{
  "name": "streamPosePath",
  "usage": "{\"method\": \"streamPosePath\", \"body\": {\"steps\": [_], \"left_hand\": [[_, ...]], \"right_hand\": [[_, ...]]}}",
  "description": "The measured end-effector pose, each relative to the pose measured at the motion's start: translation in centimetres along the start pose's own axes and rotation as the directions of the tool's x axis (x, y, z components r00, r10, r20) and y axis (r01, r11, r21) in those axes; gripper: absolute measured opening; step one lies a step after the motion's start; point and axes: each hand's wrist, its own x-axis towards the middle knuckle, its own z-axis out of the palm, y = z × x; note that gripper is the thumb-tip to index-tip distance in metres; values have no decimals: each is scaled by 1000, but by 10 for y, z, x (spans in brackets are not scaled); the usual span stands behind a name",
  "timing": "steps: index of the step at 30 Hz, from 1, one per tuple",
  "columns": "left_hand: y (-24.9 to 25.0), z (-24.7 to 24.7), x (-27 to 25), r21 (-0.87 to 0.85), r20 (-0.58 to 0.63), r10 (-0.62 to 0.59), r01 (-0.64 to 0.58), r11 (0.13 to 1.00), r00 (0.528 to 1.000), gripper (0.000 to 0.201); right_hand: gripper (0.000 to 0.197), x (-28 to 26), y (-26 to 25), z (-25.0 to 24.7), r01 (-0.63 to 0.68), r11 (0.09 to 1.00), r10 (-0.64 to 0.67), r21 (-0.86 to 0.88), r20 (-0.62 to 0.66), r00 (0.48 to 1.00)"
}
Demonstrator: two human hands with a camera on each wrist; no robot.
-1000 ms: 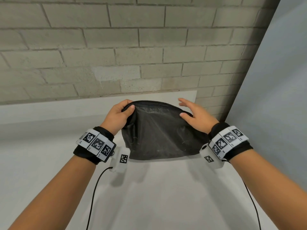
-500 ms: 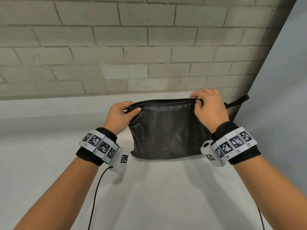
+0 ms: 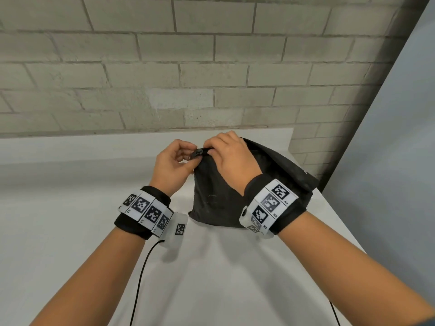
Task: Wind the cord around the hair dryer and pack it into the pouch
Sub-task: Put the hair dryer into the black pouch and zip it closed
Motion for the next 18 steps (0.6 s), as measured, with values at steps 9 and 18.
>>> {"method": "streamPosePath", "body": {"steps": [9,18], "left_hand": [[3,2,-1,67,-50,58,-55,996,997,28],[4,5,-1,150,-3,116,-114,982,993,38]], "right_hand": [[27,-5,-4,3,44,999,-45,-25,-39,998],[28,-6,-13,5,49,989,-49,-136,4,999]]}}
